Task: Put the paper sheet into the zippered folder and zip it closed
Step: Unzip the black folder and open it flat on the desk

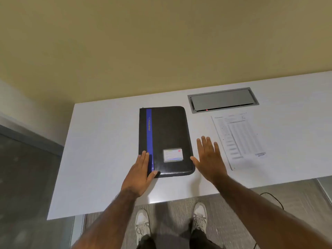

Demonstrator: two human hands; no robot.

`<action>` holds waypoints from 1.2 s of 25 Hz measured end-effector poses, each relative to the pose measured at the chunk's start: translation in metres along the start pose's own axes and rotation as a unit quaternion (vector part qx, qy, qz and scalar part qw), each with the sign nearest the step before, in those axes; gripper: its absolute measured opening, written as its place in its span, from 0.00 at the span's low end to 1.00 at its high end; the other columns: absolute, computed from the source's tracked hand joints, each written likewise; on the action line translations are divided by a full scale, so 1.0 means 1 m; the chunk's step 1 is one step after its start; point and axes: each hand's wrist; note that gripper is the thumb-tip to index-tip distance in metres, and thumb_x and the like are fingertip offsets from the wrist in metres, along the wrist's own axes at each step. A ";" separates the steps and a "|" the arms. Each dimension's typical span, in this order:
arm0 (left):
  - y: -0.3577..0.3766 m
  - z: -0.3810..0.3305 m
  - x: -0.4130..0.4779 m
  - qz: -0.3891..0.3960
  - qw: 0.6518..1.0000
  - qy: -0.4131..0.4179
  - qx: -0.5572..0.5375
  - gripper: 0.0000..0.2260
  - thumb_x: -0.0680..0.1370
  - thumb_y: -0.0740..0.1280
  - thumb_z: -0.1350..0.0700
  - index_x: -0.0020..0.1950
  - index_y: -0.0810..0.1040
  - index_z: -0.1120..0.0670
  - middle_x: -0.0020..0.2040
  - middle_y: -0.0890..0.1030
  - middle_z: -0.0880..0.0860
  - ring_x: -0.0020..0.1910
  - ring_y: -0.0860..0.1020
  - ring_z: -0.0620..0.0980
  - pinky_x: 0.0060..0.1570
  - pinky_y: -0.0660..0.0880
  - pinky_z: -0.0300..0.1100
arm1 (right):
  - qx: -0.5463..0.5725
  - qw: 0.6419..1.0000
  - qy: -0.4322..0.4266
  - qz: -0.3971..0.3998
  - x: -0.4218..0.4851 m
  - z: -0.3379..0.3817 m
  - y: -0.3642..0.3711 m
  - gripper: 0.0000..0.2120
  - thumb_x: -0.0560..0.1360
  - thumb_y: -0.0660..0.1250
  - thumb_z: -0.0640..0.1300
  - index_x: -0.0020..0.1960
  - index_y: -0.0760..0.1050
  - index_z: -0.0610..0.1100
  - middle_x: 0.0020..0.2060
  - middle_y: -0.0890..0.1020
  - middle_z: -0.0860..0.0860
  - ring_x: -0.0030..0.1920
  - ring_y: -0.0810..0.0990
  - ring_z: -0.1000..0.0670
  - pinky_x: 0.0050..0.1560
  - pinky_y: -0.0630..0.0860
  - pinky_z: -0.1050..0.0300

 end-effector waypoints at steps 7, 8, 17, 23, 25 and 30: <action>0.031 0.001 0.007 0.112 0.990 -0.051 0.063 0.37 0.81 0.51 0.35 0.82 0.39 0.51 0.82 0.38 0.49 0.82 0.42 0.52 0.78 0.51 0.50 | 0.029 0.988 -0.058 0.141 -0.011 -0.010 0.038 0.36 0.79 0.49 0.66 0.81 0.49 0.49 0.82 0.46 0.49 0.82 0.44 0.42 0.79 0.43 0.41; 0.031 0.001 0.009 0.115 0.990 -0.055 0.062 0.37 0.82 0.51 0.35 0.82 0.40 0.51 0.82 0.38 0.49 0.82 0.42 0.53 0.78 0.51 0.50 | 0.034 0.983 -0.075 0.165 -0.009 -0.013 0.040 0.35 0.80 0.50 0.65 0.81 0.50 0.49 0.82 0.48 0.49 0.82 0.45 0.43 0.79 0.44 0.42; 0.018 0.003 0.028 0.098 0.991 -0.050 0.074 0.34 0.82 0.50 0.34 0.83 0.48 0.49 0.83 0.43 0.50 0.82 0.48 0.54 0.79 0.52 0.51 | 0.195 0.952 0.028 0.233 0.043 -0.007 0.010 0.24 0.80 0.59 0.58 0.70 0.71 0.45 0.71 0.74 0.47 0.68 0.75 0.43 0.66 0.73 0.50; -0.041 0.032 0.094 0.090 0.995 0.020 0.042 0.30 0.82 0.53 0.36 0.81 0.58 0.49 0.83 0.50 0.49 0.78 0.62 0.51 0.75 0.64 0.48 | 0.427 0.866 0.189 0.177 0.100 0.009 -0.030 0.13 0.83 0.61 0.47 0.53 0.77 0.38 0.53 0.80 0.39 0.50 0.79 0.46 0.61 0.78 0.46; -0.060 0.039 0.120 0.089 0.996 0.022 0.020 0.28 0.82 0.55 0.37 0.79 0.64 0.48 0.83 0.51 0.48 0.75 0.69 0.52 0.71 0.68 0.48 | 0.504 0.820 0.222 0.155 0.118 0.009 -0.042 0.12 0.83 0.61 0.44 0.60 0.75 0.37 0.60 0.78 0.38 0.56 0.79 0.42 0.64 0.76 0.43; -0.083 0.046 0.186 0.053 0.997 -0.020 -0.049 0.23 0.83 0.60 0.45 0.73 0.72 0.56 0.77 0.65 0.56 0.72 0.71 0.58 0.69 0.67 0.46 | 0.617 0.733 0.248 0.146 0.171 0.006 -0.054 0.20 0.83 0.62 0.39 0.74 0.66 0.37 0.71 0.70 0.38 0.69 0.72 0.34 0.69 0.71 0.38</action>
Point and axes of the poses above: each hand's wrist, its own x-axis towards the middle knuckle, its own y-axis out of the palm, z = x × y
